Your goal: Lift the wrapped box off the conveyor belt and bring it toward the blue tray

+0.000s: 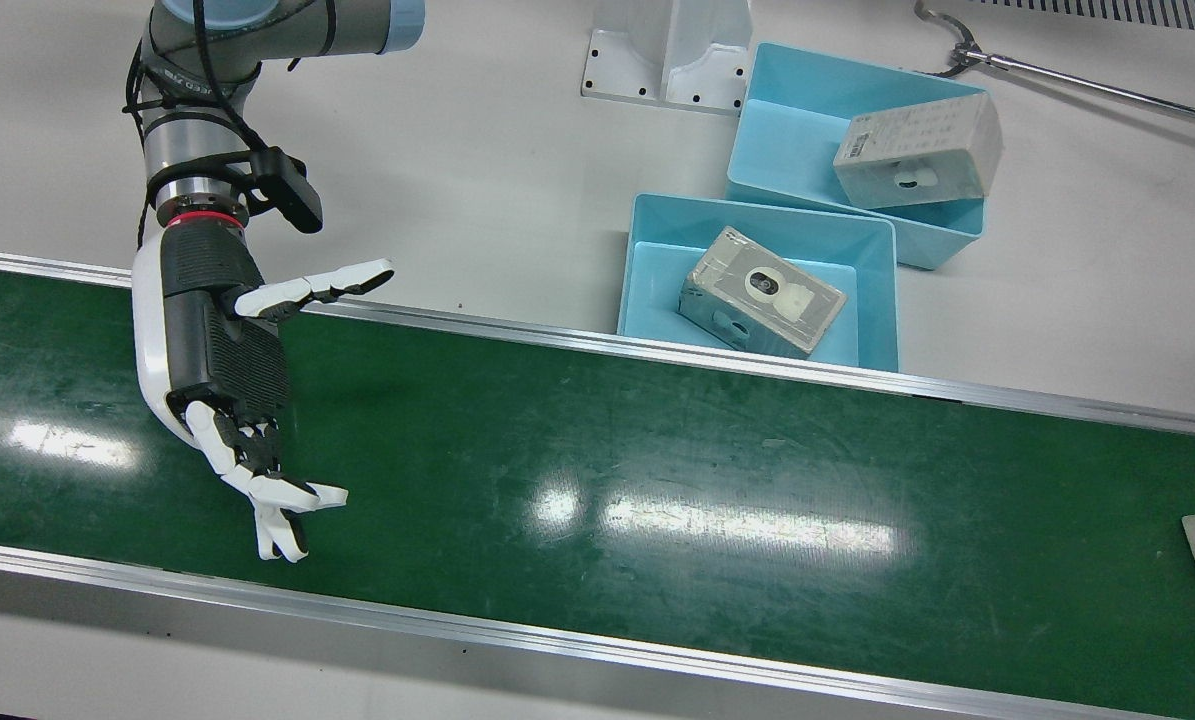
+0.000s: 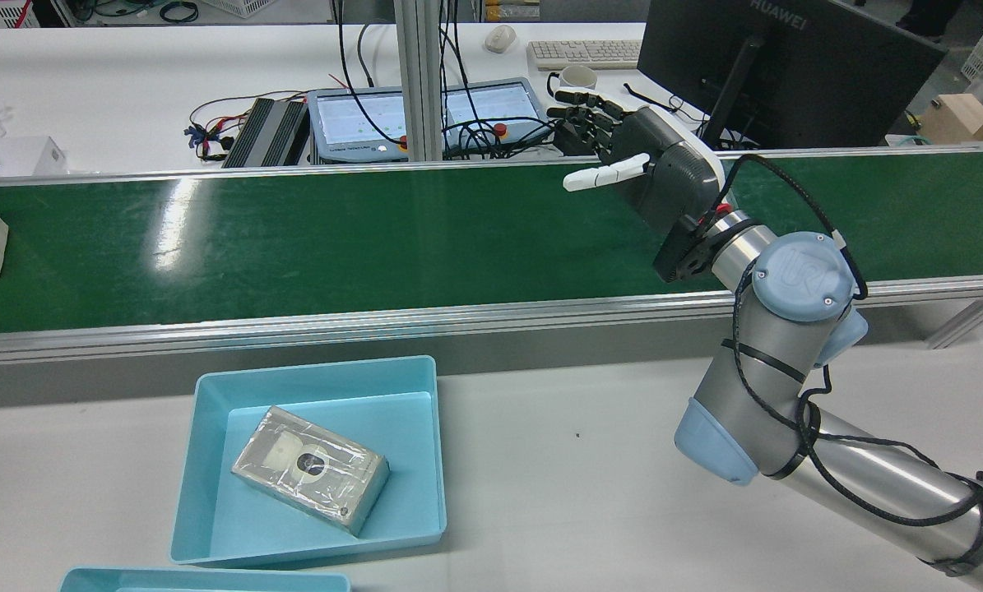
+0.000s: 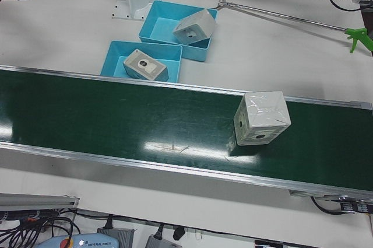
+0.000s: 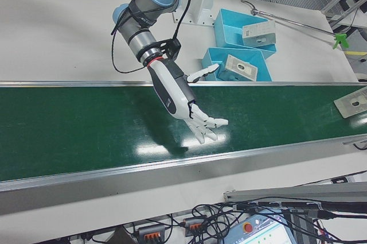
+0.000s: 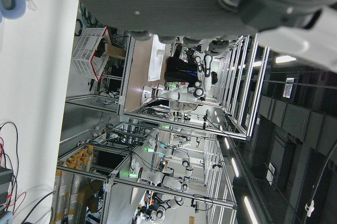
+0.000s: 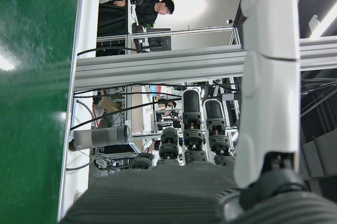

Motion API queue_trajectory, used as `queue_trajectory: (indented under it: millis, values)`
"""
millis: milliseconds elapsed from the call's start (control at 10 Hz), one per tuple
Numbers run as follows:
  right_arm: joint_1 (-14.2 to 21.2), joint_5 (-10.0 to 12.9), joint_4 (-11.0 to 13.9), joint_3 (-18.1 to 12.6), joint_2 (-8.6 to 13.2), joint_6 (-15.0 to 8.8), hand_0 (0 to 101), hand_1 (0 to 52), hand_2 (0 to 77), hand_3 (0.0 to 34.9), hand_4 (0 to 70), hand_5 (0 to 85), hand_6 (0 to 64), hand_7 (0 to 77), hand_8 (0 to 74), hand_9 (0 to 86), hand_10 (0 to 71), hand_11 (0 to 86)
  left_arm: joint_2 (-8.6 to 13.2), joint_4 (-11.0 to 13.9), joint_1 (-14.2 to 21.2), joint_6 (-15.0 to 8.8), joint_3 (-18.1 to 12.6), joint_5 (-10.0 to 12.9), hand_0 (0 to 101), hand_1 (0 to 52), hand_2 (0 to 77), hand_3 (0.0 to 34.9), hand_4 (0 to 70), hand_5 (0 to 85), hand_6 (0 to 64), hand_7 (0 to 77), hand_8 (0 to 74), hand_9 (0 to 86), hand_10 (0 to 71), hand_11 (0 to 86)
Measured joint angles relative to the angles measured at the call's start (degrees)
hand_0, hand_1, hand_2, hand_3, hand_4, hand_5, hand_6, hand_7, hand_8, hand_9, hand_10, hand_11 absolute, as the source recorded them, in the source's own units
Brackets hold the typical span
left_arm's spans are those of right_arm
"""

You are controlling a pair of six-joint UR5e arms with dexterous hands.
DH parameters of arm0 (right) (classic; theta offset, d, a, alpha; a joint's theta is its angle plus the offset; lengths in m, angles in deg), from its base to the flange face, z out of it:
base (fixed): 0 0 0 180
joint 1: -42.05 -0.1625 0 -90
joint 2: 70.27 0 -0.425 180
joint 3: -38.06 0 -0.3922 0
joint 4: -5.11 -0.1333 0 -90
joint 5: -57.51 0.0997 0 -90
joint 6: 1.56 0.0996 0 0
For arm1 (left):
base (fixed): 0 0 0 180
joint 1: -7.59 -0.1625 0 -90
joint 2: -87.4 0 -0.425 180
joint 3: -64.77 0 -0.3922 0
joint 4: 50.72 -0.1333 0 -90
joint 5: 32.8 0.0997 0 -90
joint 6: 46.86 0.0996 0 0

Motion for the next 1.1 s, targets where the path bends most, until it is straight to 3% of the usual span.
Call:
queue_trajectory:
  millis: [300, 400, 500, 1000, 1100]
  values:
    - [0.0, 0.0, 0.0, 0.0, 0.0, 0.0, 50, 16.4, 7.6, 0.0, 13.6, 22.4, 12.0, 27.3, 10.9, 10.9, 1.6, 4.4, 0.0, 0.0, 0.0, 0.0, 0.0, 0.0, 0, 0.0, 0.5, 0.0, 0.0, 1.1, 0.5, 0.5, 0.5, 0.5, 0.5, 0.5]
    - [0.1, 0.0, 0.0, 0.0, 0.0, 0.0, 51, 16.4, 9.3, 0.0, 14.7, 22.4, 16.9, 34.9, 13.6, 17.5, 5.4, 9.8, 0.0, 0.0, 0.0, 0.0, 0.0, 0.0, 0, 0.0, 1.1, 0.0, 0.0, 1.1, 0.5, 0.5, 0.5, 0.5, 0.5, 0.5]
    - [0.1, 0.0, 0.0, 0.0, 0.0, 0.0, 51, 16.4, 9.8, 0.0, 15.8, 23.5, 17.5, 37.6, 15.3, 19.6, 5.4, 9.8, 0.0, 0.0, 0.0, 0.0, 0.0, 0.0, 0, 0.0, 1.1, 0.0, 0.0, 1.1, 0.5, 0.5, 0.5, 0.5, 0.0, 0.5]
    - [0.1, 0.0, -0.1, 0.1, 0.0, -0.2, 50, 14.2, 11.4, 0.0, 15.8, 24.0, 19.1, 38.7, 16.4, 21.3, 6.5, 11.4, 0.0, 0.0, 0.0, 0.0, 0.0, 0.0, 0, 0.0, 1.1, 0.0, 0.0, 0.5, 0.5, 0.5, 0.5, 0.5, 0.5, 0.5]
    - [0.1, 0.0, -0.1, 0.1, 0.0, -0.3, 49, 16.4, 11.4, 0.0, 15.8, 23.5, 16.9, 36.5, 15.3, 20.2, 6.0, 11.4, 0.0, 0.0, 0.0, 0.0, 0.0, 0.0, 0, 0.0, 1.1, 0.0, 0.0, 0.5, 0.5, 0.5, 0.5, 0.5, 0.5, 0.5]
